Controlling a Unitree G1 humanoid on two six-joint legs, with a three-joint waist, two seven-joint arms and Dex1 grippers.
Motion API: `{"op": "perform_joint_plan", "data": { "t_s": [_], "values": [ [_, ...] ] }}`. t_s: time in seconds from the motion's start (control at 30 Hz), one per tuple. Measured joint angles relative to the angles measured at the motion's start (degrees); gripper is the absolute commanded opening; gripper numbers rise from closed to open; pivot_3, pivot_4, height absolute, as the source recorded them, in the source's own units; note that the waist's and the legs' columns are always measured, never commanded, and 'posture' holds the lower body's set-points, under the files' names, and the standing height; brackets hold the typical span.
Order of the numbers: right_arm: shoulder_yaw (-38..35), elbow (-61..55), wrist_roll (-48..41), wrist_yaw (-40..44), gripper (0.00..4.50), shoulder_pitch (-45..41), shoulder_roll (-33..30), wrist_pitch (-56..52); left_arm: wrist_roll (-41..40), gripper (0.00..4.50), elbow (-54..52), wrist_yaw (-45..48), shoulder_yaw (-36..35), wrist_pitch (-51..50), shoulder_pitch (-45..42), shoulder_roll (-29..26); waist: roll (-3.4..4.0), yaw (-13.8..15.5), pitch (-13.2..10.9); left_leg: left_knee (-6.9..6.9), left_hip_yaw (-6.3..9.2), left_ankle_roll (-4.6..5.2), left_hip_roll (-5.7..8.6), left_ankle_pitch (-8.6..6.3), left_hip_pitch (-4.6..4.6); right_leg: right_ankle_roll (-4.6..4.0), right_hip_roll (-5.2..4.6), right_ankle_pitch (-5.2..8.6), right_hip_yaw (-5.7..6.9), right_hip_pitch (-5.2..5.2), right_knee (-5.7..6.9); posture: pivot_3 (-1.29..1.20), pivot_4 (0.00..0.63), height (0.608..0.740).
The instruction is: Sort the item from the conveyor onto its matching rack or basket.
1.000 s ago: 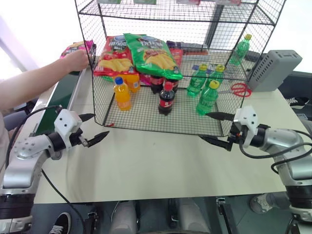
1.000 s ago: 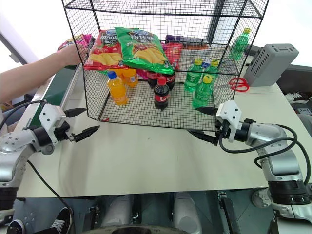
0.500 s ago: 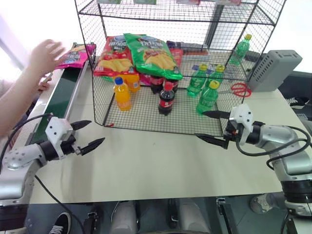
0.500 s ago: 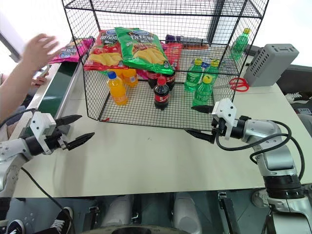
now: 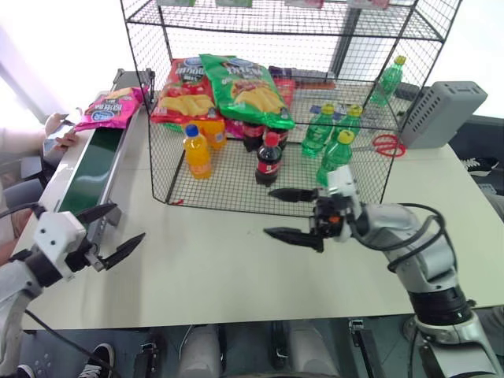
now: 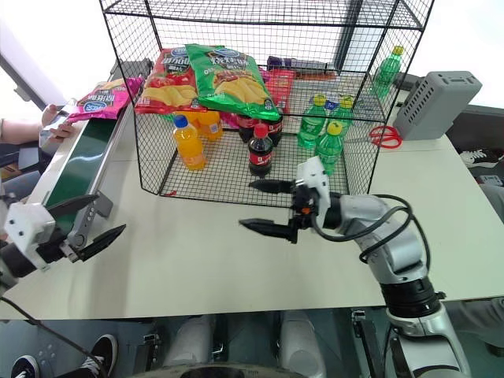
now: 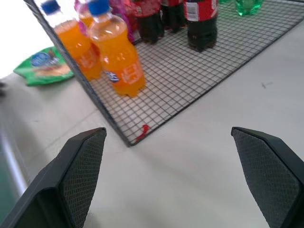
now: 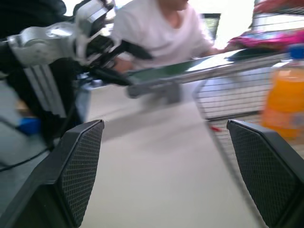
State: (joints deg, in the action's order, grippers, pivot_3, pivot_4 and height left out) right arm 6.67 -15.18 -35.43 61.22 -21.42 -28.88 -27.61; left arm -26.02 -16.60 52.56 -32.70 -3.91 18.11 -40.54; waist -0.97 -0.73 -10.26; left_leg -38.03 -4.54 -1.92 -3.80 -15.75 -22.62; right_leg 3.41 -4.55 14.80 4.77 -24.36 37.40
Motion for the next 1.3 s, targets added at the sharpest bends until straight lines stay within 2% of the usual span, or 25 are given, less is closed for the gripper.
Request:
{"op": "perform_joint_plan", "data": {
  "t_s": [0.2, 0.4, 0.5, 0.63, 0.77, 0.97, 1.3],
  "values": [
    [2.72, 5.98, 2.84, 2.91, 4.33, -5.21, 1.99, 2.72, 0.83, 4.5, -4.84, -3.2, -5.93, 0.14, 9.99, 3.99, -0.01, 0.04, 0.01, 0.0, 0.0, 0.0, 0.01, 0.0, 0.01, -0.02, 0.02, 0.01, 0.01, 0.0, -0.01, 0.0, 0.15, 0.74],
    [4.33, 11.63, 4.26, 5.79, 4.33, -8.61, 4.88, 4.72, 16.38, 4.5, -0.82, -9.7, -11.87, 15.04, 15.41, 5.2, -0.04, 0.07, 0.03, 0.0, -0.02, 0.01, 0.01, -0.01, -0.01, -0.03, 0.03, 0.01, 0.02, -0.03, -0.03, 0.0, 0.15, 0.74],
    [4.42, 12.55, 4.97, 6.75, 4.33, -8.75, 5.22, 5.64, 26.52, 4.5, 5.43, -14.08, -13.93, 25.11, 18.0, 3.7, -0.06, 0.03, 0.05, 0.01, -0.05, 0.03, 0.01, -0.02, -0.04, -0.03, 0.01, 0.01, 0.02, -0.08, -0.05, 0.0, 0.15, 0.74],
    [4.79, 13.09, 6.12, 7.24, 4.33, -8.35, 5.33, 7.21, 38.45, 4.5, 14.42, -21.06, -15.35, 36.71, 19.99, -0.91, -0.08, 0.05, 0.06, 0.02, -0.05, 0.02, -0.02, -0.03, -0.09, -0.04, -0.01, 0.02, 0.05, -0.14, -0.05, 0.0, 0.15, 0.74],
    [5.89, 13.32, 9.56, 5.23, 4.33, -7.69, 6.84, 10.39, 45.94, 4.5, 22.18, -28.29, -15.73, 43.43, 19.49, -5.78, -0.07, -0.05, 0.05, 0.05, -0.09, 0.03, -0.05, -0.03, -0.11, -0.04, -0.04, 0.01, 0.06, -0.2, -0.04, 0.0, 0.15, 0.74],
    [6.06, 14.78, 11.68, 3.13, 4.33, -7.39, 7.69, 11.67, 52.5, 4.5, 27.19, -36.92, -15.1, 48.51, 17.45, -9.22, -0.09, -0.06, 0.06, 0.05, -0.16, 0.04, -0.05, -0.04, -0.16, -0.03, -0.12, -0.01, 0.07, -0.24, -0.04, 0.0, 0.15, 0.74],
    [5.39, 10.73, 5.87, 0.49, 4.33, -4.56, 8.69, 2.44, 56.88, 4.5, 30.11, -46.09, -11.34, 49.92, 14.82, -10.94, -0.13, -0.3, 0.09, 0.07, -0.15, 0.04, -0.12, -0.05, -0.16, -0.05, -0.1, -0.02, 0.08, -0.27, -0.02, 0.0, 0.15, 0.74]
  ]
}}
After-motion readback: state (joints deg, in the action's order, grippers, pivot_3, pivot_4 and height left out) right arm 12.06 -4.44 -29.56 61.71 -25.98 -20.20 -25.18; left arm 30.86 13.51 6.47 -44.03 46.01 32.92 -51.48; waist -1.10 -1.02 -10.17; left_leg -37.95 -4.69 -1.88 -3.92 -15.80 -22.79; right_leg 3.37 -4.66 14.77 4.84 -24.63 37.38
